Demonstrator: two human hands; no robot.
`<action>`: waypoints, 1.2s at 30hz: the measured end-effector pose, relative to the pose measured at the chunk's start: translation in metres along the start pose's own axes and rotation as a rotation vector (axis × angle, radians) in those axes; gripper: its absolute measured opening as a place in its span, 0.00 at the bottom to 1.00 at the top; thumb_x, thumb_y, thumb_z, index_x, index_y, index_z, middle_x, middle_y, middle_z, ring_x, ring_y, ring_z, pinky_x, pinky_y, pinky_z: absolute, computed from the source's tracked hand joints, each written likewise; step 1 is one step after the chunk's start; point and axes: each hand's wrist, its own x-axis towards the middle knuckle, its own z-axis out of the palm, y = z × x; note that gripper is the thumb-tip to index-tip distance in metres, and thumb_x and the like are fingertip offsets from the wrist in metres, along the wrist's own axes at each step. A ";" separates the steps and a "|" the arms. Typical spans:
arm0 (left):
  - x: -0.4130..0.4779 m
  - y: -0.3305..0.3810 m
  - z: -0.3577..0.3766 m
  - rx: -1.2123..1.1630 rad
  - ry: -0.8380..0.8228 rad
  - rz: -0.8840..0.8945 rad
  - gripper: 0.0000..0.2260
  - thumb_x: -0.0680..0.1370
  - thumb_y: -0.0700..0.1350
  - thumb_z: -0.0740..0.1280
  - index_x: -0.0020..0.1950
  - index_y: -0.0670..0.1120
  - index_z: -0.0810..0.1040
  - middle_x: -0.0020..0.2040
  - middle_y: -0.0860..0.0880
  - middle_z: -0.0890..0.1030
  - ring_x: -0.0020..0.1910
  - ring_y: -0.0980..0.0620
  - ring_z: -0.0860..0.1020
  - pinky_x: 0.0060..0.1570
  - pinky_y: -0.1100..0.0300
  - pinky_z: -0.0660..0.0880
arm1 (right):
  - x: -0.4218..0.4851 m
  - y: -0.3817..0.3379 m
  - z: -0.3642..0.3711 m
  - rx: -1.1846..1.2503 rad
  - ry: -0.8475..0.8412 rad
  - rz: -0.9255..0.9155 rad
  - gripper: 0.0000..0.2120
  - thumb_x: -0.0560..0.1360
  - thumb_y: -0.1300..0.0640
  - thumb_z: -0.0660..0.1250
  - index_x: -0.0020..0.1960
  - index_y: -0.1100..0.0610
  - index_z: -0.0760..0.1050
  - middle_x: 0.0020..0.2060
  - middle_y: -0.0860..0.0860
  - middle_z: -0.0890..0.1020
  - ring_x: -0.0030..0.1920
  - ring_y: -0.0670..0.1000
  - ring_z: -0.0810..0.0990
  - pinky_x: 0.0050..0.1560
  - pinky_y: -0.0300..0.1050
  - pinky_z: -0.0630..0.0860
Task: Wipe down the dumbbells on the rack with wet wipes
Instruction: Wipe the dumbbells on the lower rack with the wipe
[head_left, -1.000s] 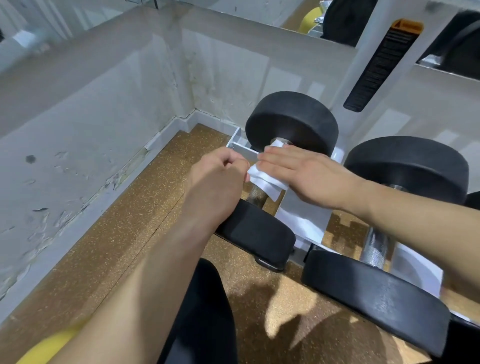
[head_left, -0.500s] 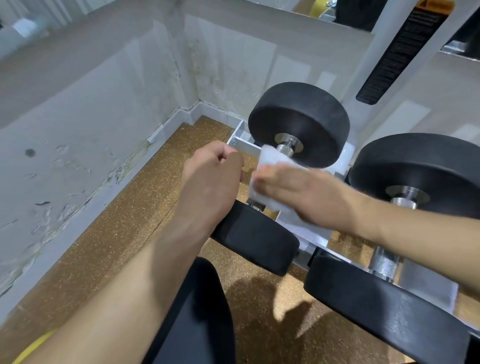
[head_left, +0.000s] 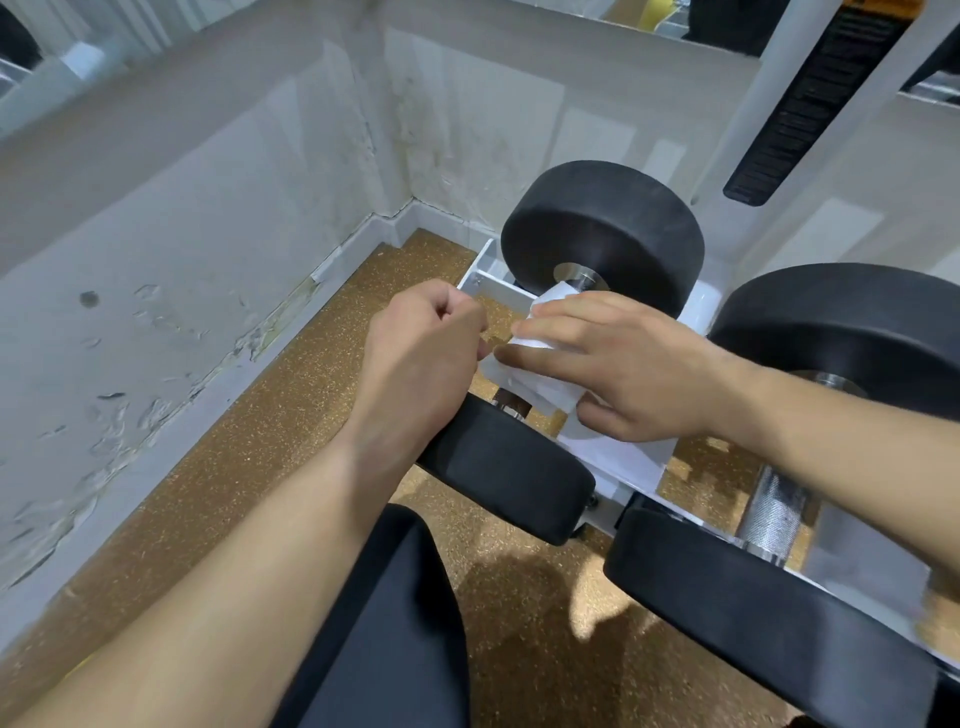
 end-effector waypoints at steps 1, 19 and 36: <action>0.000 0.000 0.000 0.000 0.000 0.004 0.08 0.76 0.45 0.62 0.43 0.47 0.81 0.36 0.51 0.84 0.43 0.48 0.83 0.50 0.46 0.81 | -0.001 0.005 -0.001 -0.052 -0.040 -0.019 0.36 0.69 0.54 0.66 0.77 0.54 0.66 0.70 0.55 0.74 0.70 0.61 0.71 0.70 0.58 0.69; 0.003 -0.002 0.003 0.047 0.003 0.041 0.09 0.77 0.45 0.63 0.41 0.48 0.82 0.36 0.51 0.84 0.41 0.49 0.83 0.49 0.47 0.81 | 0.002 0.006 0.010 0.102 0.204 0.051 0.26 0.75 0.67 0.51 0.66 0.61 0.79 0.65 0.56 0.81 0.67 0.59 0.79 0.68 0.54 0.75; 0.003 -0.003 0.002 0.029 -0.019 0.021 0.09 0.75 0.48 0.62 0.41 0.49 0.82 0.34 0.53 0.84 0.42 0.46 0.84 0.52 0.44 0.81 | 0.005 -0.006 0.020 -0.021 0.275 0.145 0.17 0.80 0.69 0.55 0.64 0.68 0.77 0.62 0.63 0.80 0.62 0.63 0.80 0.62 0.59 0.79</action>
